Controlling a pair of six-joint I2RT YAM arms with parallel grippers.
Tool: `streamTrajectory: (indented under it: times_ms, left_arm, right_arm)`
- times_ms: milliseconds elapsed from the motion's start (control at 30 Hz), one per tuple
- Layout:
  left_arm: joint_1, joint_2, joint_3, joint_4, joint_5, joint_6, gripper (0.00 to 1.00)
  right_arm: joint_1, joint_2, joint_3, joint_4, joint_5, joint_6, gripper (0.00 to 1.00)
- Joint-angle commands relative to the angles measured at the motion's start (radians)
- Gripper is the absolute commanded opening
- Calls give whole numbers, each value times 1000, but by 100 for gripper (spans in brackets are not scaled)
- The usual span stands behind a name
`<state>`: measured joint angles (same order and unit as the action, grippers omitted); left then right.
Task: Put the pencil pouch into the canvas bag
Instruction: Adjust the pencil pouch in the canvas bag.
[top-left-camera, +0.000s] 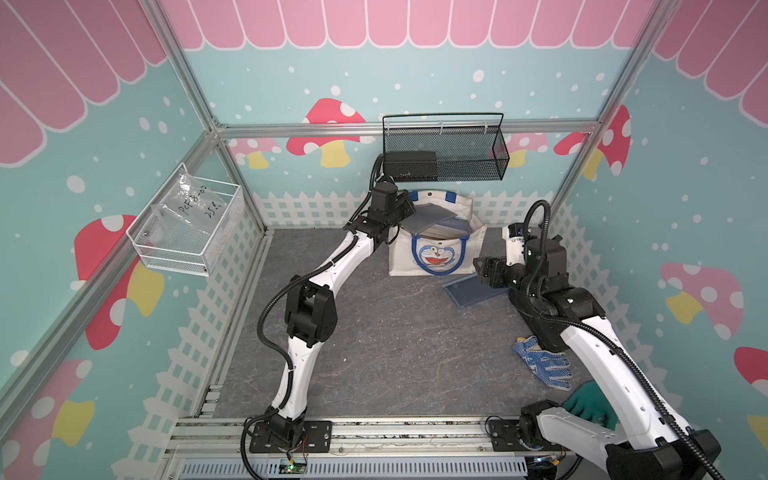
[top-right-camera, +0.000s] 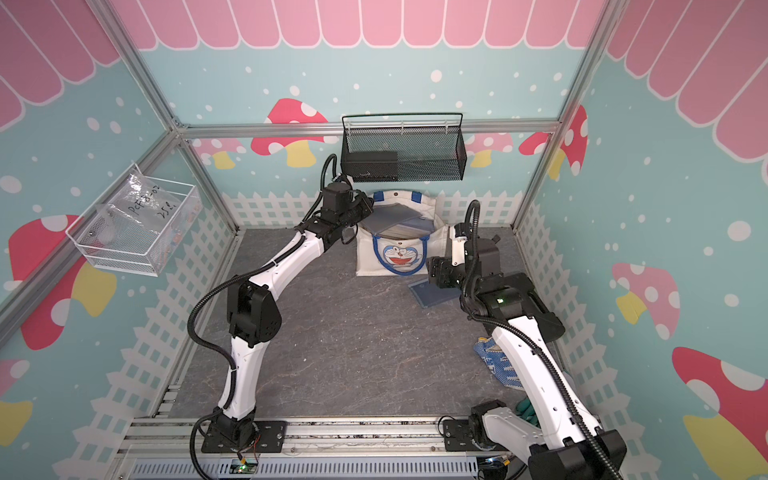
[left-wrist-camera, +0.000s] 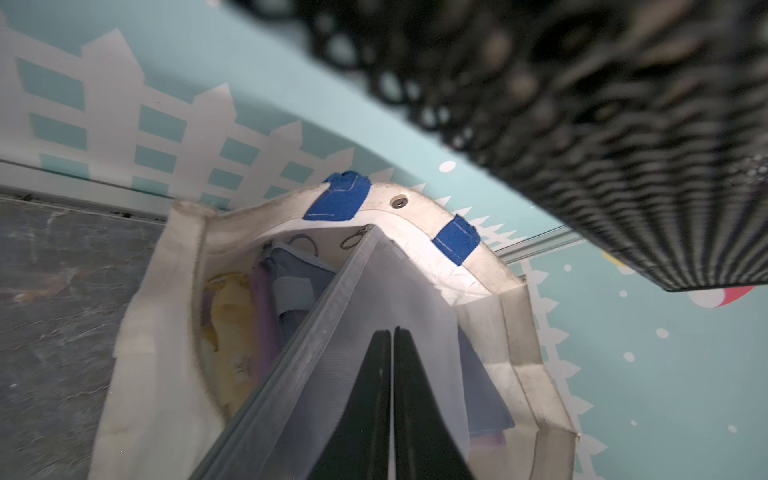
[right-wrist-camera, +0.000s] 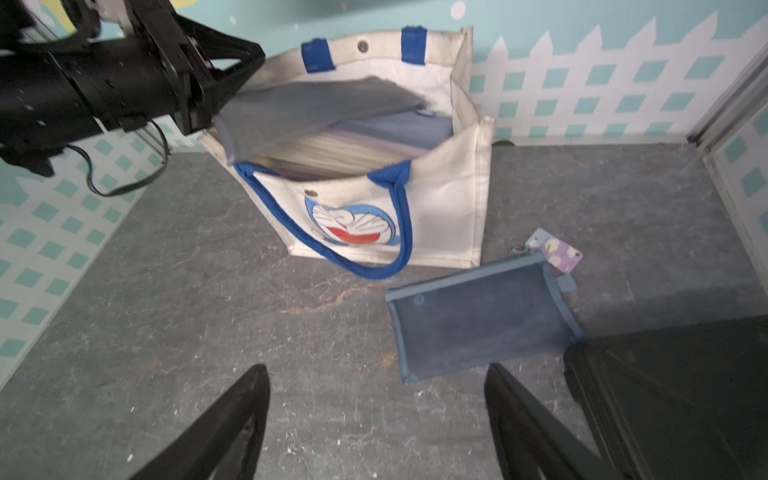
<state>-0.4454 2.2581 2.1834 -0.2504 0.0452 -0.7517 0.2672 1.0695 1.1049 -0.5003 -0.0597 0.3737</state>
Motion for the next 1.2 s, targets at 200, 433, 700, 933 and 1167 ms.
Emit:
streamTrajectory:
  times_ms: [200,433,700,933,1167]
  left_arm:
    - [-8,-198,-81,-278,2,109,30]
    - [-53,-147,81,-575,-35,150,34]
    - [-93,11,310,-662,-53,135,34]
    - [-92,72,331,-614,-99,106,30]
    - [-85,201,453,-593,-58,95,29]
  right_arm:
    - [-11,-20,-31,-58,4,7,84]
    - [-15,-31,-46,-50,11,7,85]
    - [-23,-54,-60,-46,11,6,86]
    - [-36,-66,-53,-56,13,-9,86]
    - [-42,-61,-39,-57,13,-4,86]
